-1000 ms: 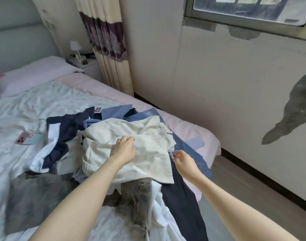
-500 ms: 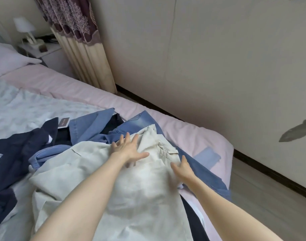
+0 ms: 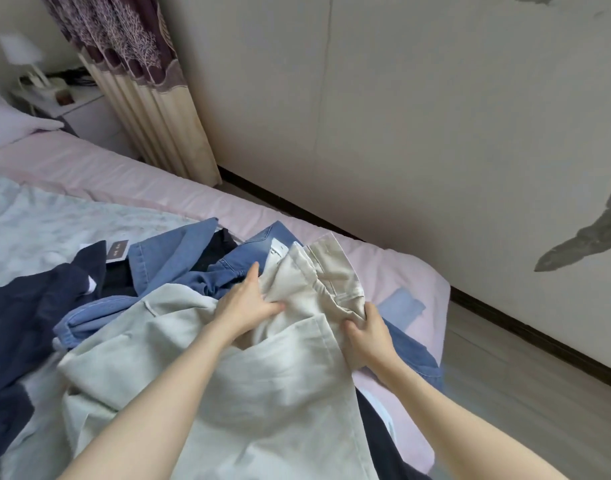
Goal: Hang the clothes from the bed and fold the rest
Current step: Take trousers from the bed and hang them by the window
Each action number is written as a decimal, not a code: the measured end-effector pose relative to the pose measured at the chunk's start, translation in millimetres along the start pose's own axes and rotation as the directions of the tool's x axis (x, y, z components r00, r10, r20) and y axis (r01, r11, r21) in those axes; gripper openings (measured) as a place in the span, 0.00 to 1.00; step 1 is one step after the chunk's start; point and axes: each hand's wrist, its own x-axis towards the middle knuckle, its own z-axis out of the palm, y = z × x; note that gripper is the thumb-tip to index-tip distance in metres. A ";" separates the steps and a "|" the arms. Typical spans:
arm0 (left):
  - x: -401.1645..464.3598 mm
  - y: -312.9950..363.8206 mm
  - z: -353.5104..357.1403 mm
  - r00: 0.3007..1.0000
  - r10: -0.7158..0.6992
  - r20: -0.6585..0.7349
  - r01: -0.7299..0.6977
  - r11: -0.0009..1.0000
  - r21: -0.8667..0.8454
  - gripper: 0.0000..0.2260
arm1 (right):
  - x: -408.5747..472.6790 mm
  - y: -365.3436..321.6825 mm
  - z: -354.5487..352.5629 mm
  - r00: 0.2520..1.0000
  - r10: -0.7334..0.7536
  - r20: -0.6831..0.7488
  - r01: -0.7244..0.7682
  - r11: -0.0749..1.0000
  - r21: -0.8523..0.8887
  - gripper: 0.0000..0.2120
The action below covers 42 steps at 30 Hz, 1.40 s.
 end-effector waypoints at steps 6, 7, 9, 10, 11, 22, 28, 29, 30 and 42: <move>-95.2 46.0 -46.5 0.986 0.163 0.045 -0.141 0.939 -0.313 0.27 | -65.4 -18.5 -60.8 0.979 -0.181 -0.089 0.192 0.972 0.137 0.12; -113.0 53.0 -50.0 0.981 0.187 0.048 -0.161 0.929 -0.333 0.28 | -78.3 -20.6 -73.1 0.972 -0.211 -0.104 0.225 0.965 0.138 0.14; -147.5 66.9 -53.0 0.971 0.230 0.062 -0.193 0.912 -0.362 0.30 | -102.3 -20.1 -99.1 0.957 -0.263 -0.124 0.279 0.951 0.133 0.14; -168.2 77.1 -53.6 0.966 0.251 0.054 -0.213 0.900 -0.380 0.31 | -117.7 -19.6 -118.1 0.947 -0.294 -0.133 0.310 0.943 0.124 0.11; -183.0 85.5 -52.1 0.963 0.267 0.034 -0.232 0.889 -0.394 0.32 | -128.8 -19.0 -134.1 0.936 -0.324 -0.137 0.339 0.935 0.102 0.08; -372.1 241.4 -9.9 0.679 0.727 -0.102 -0.711 0.616 -0.339 0.33 | -271.1 28.3 -343.6 0.786 -0.394 -0.477 0.429 0.902 -0.038 0.13; -467.4 298.1 63.4 0.501 0.762 0.410 -0.707 0.634 -0.313 0.14 | -398.6 119.4 -444.0 0.626 -0.575 -0.527 0.419 0.818 -0.395 0.19; -478.8 307.5 76.0 0.492 0.777 0.392 -0.725 0.615 -0.310 0.12 | -422.1 132.1 -456.4 0.564 -0.666 -0.489 0.441 0.743 -0.503 0.18; -489.4 316.6 88.0 0.505 0.795 0.337 -0.752 0.597 -0.281 0.09 | -444.9 145.5 -468.3 0.504 -0.745 -0.436 0.452 0.658 -0.602 0.16; -638.1 465.4 171.5 0.010 0.931 0.364 -0.975 -0.071 0.209 0.52 | -673.2 241.2 -563.2 0.347 -0.937 -0.040 0.068 0.067 -0.995 0.21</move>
